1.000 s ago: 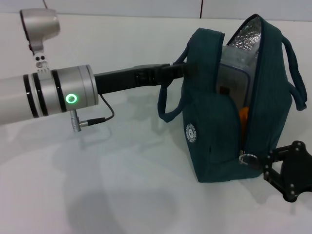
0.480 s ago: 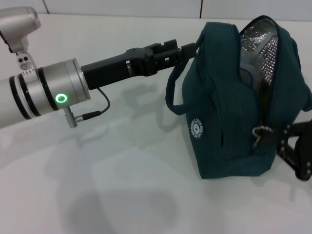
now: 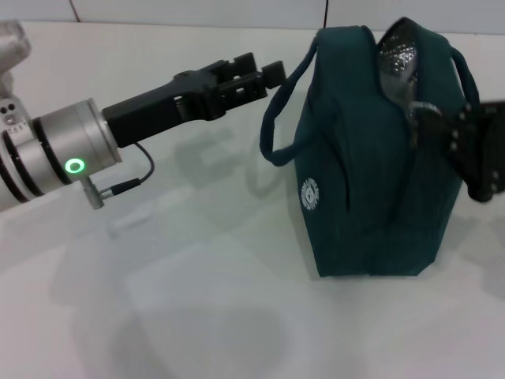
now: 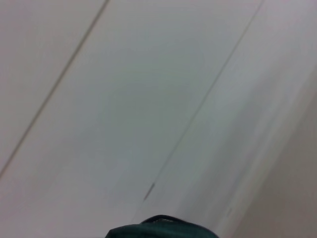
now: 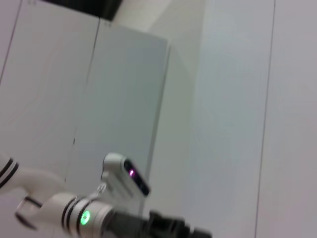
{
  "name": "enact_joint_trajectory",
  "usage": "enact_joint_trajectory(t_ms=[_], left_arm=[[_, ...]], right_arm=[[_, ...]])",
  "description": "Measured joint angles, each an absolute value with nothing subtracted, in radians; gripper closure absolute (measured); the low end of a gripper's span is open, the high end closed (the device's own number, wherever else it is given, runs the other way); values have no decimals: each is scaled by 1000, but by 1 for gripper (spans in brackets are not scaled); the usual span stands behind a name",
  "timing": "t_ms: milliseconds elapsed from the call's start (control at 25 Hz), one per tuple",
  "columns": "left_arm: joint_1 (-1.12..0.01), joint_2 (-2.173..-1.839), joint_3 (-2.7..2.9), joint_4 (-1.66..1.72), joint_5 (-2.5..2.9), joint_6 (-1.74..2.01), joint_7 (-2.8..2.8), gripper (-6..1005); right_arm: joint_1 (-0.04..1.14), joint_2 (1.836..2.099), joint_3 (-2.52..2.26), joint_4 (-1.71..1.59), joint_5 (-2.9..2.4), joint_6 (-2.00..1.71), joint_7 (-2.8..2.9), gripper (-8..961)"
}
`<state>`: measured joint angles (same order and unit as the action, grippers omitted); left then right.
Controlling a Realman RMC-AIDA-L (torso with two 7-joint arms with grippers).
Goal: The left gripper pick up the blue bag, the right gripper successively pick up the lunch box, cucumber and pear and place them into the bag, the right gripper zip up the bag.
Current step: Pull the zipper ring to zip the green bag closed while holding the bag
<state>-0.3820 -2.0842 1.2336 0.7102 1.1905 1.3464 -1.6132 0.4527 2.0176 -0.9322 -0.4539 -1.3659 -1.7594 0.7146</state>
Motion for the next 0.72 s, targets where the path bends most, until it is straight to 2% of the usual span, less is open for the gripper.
enact_joint_trajectory(t_ms=[240, 720], left_arm=[[-375, -2082, 1172, 665, 1191, 1382, -1584, 158], [-341, -2081, 1138, 660, 1189, 1410, -1575, 164]], right_arm=[[510, 2023, -940, -449, -1358, -1754, 715, 948], [484, 2023, -951, -410, -1361, -1745, 716, 948]])
